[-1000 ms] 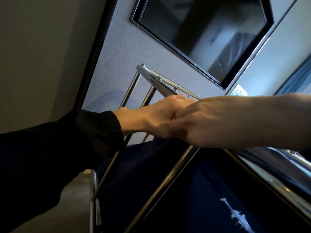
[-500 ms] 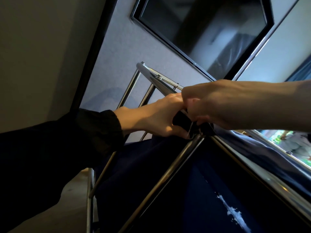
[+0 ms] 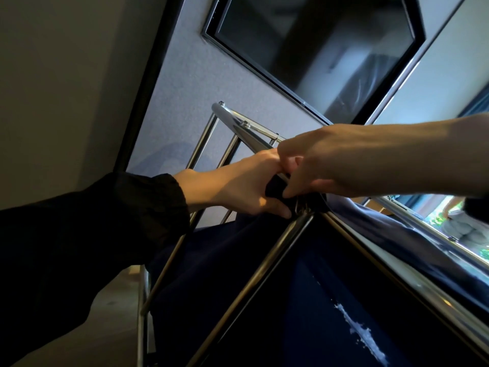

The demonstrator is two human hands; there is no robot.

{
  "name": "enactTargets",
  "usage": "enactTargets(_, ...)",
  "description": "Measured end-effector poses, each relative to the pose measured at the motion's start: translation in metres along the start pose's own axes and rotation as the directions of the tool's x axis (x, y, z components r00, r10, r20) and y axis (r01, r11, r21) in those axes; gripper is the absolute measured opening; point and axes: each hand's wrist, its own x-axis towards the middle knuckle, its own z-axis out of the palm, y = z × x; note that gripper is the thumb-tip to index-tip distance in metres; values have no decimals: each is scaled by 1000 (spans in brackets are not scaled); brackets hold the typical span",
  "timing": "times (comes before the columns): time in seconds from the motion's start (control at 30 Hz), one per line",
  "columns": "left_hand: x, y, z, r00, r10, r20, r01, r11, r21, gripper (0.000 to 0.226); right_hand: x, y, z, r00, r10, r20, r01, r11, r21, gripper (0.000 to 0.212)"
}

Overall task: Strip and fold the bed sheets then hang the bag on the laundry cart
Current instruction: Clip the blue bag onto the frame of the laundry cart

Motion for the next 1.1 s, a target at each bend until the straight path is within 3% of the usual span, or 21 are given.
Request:
enactTargets(0.13,0,3,0,1000,7,5,-7,999,37,41,3,-4,-4,991,82,108,-75,995,-69,17)
enactTargets(0.23,0,1,2,1000,18,-3,-18,995,101,31,-1,-2,1,995,90,40,-89,996,-30,19)
enactTargets(0.43,-3,-6,10,997,55,-60,-41,976,213,34,-11,-2,10,993,74,-96,-73,997,11,22)
enactTargets(0.53,-13,-7,16,996,-12,-92,32,976,214,33,-8,-6,11,989,19,-147,-11,998,55,32)
enactTargets(0.67,-20,-10,28,986,-67,-156,97,977,191,29,-1,-7,23,972,2,-234,37,986,165,27)
enactTargets(0.77,-25,-9,37,956,-109,-273,140,985,97,46,4,-9,29,961,51,-271,-3,985,172,17)
enactTargets(0.87,-37,-3,53,854,-233,-466,201,972,-119,40,3,-10,30,957,77,-281,-34,988,154,12)
enactTargets(0.93,-41,2,62,834,-339,-436,221,928,-300,28,3,-10,31,950,87,-299,-44,988,149,12)
enactTargets(1.0,-38,3,68,863,-368,-347,216,888,-405,17,2,-9,33,934,111,-339,-57,985,166,13)
enactTargets(1.1,-31,-1,65,882,-347,-318,197,886,-419,37,2,-9,34,915,158,-371,-81,974,213,11)
